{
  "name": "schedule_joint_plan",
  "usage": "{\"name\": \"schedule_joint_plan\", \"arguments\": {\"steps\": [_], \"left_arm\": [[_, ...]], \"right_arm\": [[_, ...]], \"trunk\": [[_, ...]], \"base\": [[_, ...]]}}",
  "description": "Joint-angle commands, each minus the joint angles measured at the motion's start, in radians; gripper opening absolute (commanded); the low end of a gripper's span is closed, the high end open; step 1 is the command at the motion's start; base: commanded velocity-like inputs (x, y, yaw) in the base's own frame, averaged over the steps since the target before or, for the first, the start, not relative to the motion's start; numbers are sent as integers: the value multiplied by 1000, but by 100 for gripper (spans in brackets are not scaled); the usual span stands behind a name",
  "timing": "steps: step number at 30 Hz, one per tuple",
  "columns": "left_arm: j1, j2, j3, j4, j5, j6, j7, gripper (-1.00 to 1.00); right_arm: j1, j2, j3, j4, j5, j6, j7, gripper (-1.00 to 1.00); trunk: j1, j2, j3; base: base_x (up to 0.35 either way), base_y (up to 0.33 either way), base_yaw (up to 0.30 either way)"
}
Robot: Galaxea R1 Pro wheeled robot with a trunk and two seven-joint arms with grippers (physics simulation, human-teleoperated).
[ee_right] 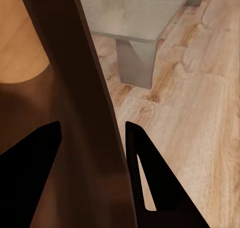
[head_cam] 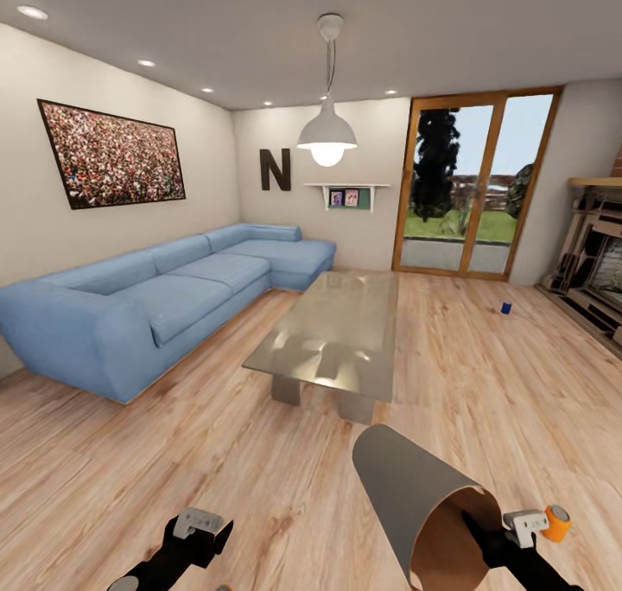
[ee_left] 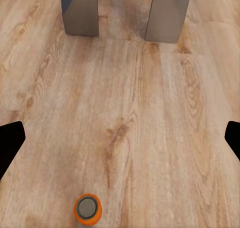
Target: Put the three can of soda from the living room inside the tash can in the kitchen.
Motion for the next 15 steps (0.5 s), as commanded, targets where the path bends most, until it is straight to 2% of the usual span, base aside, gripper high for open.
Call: {"name": "schedule_joint_plan", "arguments": {"steps": [1,3,6,8,9,12,13,14,15], "left_arm": [[0,0,0,0,1,9,0,100],[0,1,1,0,1,34,0,100],[-1,1,3,1,3,123,0,100],[-3,0,5,1,5,185,0,100],[-5,0,6,0,6,217,0,100],[-17,-1,6,0,8,260,0,100],[-53,-1,7,0,8,308,-1,100],[-69,-1,7,0,8,325,-2,100],[-121,-1,7,1,8,375,-4,100]], "right_arm": [[-1,0,-1,-3,-7,0,3,-100],[-1,0,-1,-8,-6,4,2,-100],[-3,1,-2,-35,-7,17,1,-100],[-9,1,-1,-77,-7,99,1,-100],[-12,0,-1,-107,-7,172,1,-100],[-27,0,-1,-155,-7,272,0,-100],[-59,0,-1,-207,-7,347,-1,-100],[-71,0,-1,-225,-7,372,-1,-100],[-105,0,2,-276,-6,464,-1,-100]], "trunk": [[0,0,0],[0,0,0],[0,0,0],[0,0,0],[0,0,0],[0,0,0],[0,0,0],[0,0,0],[0,0,0]], "base": [[9,0,0],[7,0,0],[3,0,0],[1,0,0],[0,0,0],[0,0,0],[0,0,0],[0,0,0],[0,0,0]]}}
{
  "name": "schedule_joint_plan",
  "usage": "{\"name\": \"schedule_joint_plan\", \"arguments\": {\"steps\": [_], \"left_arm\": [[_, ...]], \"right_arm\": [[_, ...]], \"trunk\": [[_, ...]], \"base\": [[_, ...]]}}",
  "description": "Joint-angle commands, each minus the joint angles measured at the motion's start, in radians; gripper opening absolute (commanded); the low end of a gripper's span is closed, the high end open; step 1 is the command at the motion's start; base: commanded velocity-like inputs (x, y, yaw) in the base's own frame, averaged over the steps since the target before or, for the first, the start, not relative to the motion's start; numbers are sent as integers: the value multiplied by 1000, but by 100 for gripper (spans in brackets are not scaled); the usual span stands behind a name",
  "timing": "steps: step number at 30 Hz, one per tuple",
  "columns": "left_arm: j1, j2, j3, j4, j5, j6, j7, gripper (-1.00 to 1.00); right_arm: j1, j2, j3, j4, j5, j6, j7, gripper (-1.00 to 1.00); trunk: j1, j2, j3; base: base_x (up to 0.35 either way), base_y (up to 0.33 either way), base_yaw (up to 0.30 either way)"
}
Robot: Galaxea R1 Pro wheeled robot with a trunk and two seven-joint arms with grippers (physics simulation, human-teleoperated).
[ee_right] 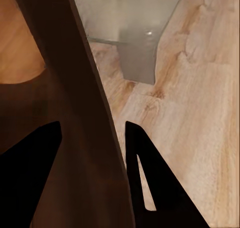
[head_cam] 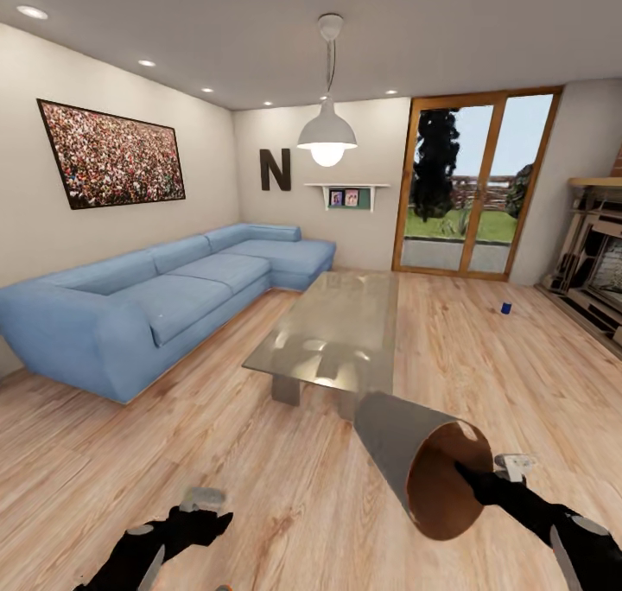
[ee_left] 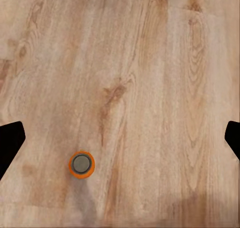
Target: Put the three can of soda from the living room inside the tash can in the kitchen.
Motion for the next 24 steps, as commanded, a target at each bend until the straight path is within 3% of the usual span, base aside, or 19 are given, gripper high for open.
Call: {"name": "schedule_joint_plan", "arguments": {"steps": [1,3,5,8,11,15,24], "left_arm": [[-21,0,0,0,0,17,-1,100],[-52,0,0,2,0,40,-1,100],[-94,1,1,12,0,64,-3,100],[-112,4,3,23,2,73,-4,100],[-119,7,10,29,3,74,-4,100],[-122,8,13,28,6,72,-3,100],[-124,12,14,32,4,70,-3,100]], "right_arm": [[-19,-2,0,-33,-27,21,4,-100],[-44,-5,4,-55,-27,86,4,-100],[-112,-9,13,-81,-27,182,6,-100],[-171,-11,30,-91,-22,246,4,-100],[-207,-8,78,-95,27,308,-13,-100],[-224,-4,113,-97,83,350,-45,-100],[-228,0,127,-99,98,363,-55,-100]], "trunk": [[0,0,0],[0,0,0],[0,0,0],[0,0,0],[0,0,0],[0,0,0],[34,-63,-28]], "base": [[0,0,0],[0,0,0],[0,0,0],[0,0,0],[0,0,0],[0,0,0],[0,0,0]]}}
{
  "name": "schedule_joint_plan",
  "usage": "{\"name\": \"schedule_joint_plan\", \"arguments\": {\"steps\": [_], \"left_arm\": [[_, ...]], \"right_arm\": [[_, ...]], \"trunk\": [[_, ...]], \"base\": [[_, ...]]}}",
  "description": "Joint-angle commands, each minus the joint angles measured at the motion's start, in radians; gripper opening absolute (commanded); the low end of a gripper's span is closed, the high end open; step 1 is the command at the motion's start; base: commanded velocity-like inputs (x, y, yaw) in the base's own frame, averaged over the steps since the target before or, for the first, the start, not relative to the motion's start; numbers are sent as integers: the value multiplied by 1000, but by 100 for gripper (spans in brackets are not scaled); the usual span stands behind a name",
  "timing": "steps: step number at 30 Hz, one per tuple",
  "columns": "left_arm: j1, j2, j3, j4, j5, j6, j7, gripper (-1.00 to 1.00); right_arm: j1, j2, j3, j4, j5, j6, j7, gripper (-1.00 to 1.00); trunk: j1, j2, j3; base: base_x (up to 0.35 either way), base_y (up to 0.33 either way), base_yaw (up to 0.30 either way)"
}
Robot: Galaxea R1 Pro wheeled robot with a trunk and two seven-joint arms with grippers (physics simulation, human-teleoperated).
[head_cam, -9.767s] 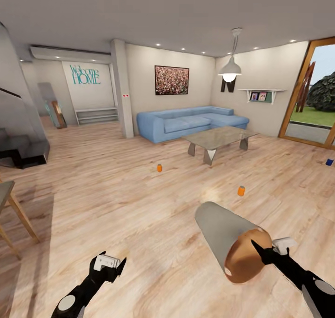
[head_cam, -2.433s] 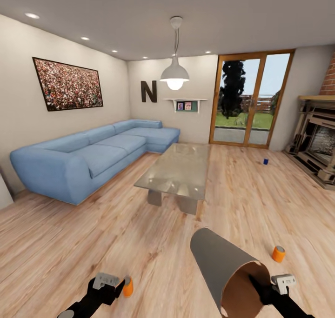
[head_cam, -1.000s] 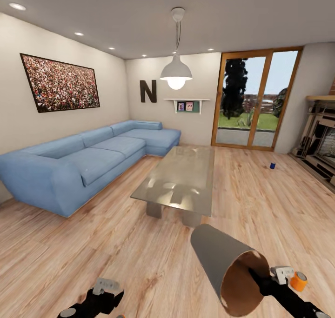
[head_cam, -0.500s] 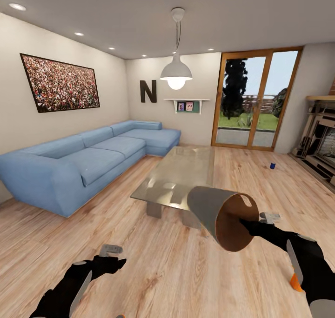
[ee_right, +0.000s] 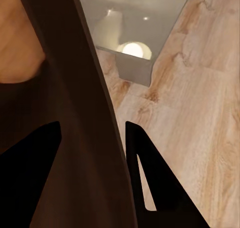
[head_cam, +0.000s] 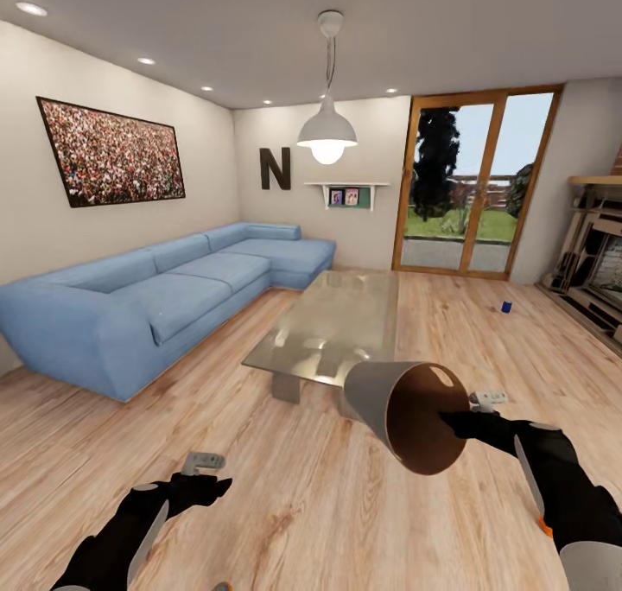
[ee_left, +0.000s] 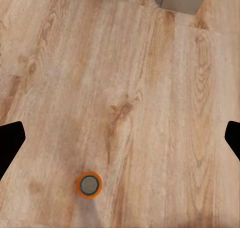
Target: Put the three can of soda from the living room inside the tash can in the kitchen.
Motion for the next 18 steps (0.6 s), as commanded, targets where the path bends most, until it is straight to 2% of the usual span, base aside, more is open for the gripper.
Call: {"name": "schedule_joint_plan", "arguments": {"steps": [1,7,10,13,18], "left_arm": [[0,0,0,0,-1,-1,0,100],[0,2,5,0,3,-7,1,100],[0,4,50,0,7,-21,2,100],[0,5,79,1,7,-34,2,100],[0,5,91,1,8,-42,2,100]], "right_arm": [[-1,0,6,-1,-17,4,4,-100],[-1,0,32,-2,-16,4,3,-100],[-1,1,38,-3,-16,5,3,-100],[-1,1,41,-3,-17,5,3,-100],[-1,1,42,-4,-17,5,3,-100]], "trunk": [[4,-7,-3],[27,-49,-22],[38,-70,-31],[50,-91,-41],[69,-126,-56]], "base": [[0,0,0],[0,0,0],[0,0,0],[0,0,0],[0,0,0]]}}
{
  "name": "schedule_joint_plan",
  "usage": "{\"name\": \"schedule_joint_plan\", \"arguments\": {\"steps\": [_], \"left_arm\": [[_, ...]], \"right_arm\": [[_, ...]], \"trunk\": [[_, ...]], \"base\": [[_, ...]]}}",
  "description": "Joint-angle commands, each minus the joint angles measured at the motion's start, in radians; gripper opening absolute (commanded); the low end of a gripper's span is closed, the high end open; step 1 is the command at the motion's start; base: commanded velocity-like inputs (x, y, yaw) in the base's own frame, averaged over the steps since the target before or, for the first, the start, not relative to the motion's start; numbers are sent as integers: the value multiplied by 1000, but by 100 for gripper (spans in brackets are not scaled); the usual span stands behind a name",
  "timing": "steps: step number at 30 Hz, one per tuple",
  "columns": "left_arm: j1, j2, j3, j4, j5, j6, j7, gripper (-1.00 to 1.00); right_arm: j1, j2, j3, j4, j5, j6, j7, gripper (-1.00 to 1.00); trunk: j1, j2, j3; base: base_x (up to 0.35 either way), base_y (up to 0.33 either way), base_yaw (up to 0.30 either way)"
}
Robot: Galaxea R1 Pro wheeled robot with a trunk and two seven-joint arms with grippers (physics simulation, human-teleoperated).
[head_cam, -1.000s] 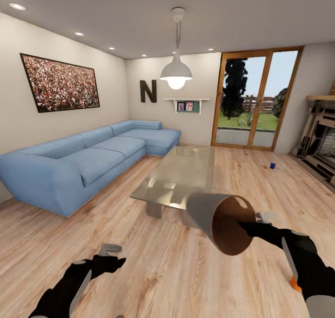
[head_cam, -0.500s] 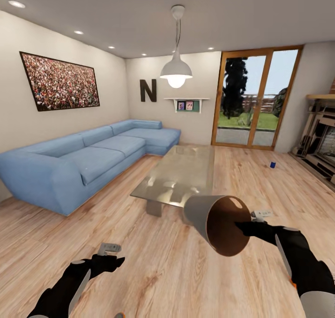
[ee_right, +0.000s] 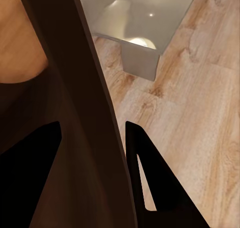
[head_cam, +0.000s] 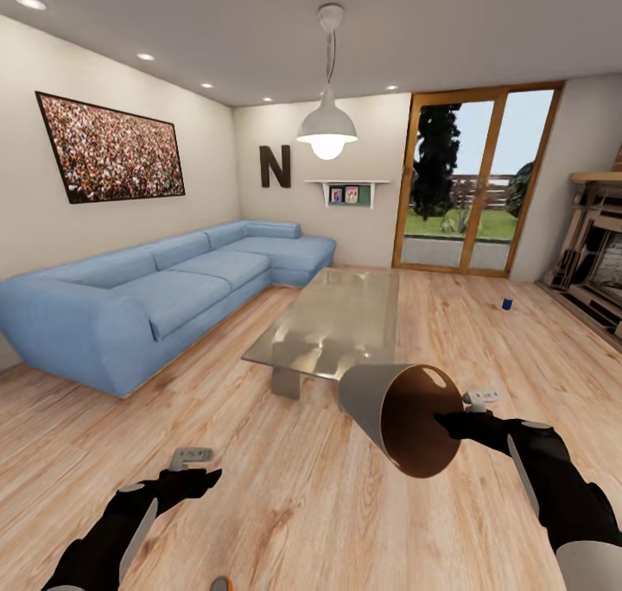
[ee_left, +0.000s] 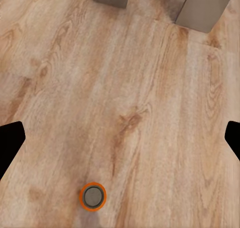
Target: Put the three can of soda from the living room inside the tash can in the kitchen.
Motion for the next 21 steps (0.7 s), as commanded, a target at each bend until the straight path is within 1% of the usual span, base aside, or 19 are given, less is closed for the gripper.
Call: {"name": "schedule_joint_plan", "arguments": {"steps": [1,7,8,9,14,21], "left_arm": [[0,0,0,0,0,-1,0,100],[0,0,2,8,-2,-4,0,100],[0,0,2,14,-2,-4,0,100],[0,0,2,39,-2,-5,0,100],[0,-1,1,73,-7,-24,1,100],[0,-3,-5,82,-10,-34,3,100]], "right_arm": [[-1,0,0,-1,-17,4,4,-100],[-1,-1,-1,-2,-16,4,4,-100],[-1,-1,-1,-2,-16,4,4,-100],[-1,-1,-2,-2,-16,4,4,-100],[-1,-2,-4,-2,-17,4,4,-100],[-1,-2,-5,-2,-17,4,4,-100]], "trunk": [[4,-7,-3],[27,-49,-22],[31,-56,-25],[35,-63,-28],[54,-98,-44],[81,-147,-66]], "base": [[0,0,0],[0,0,0],[0,0,0],[0,0,0],[0,0,0],[0,0,0]]}}
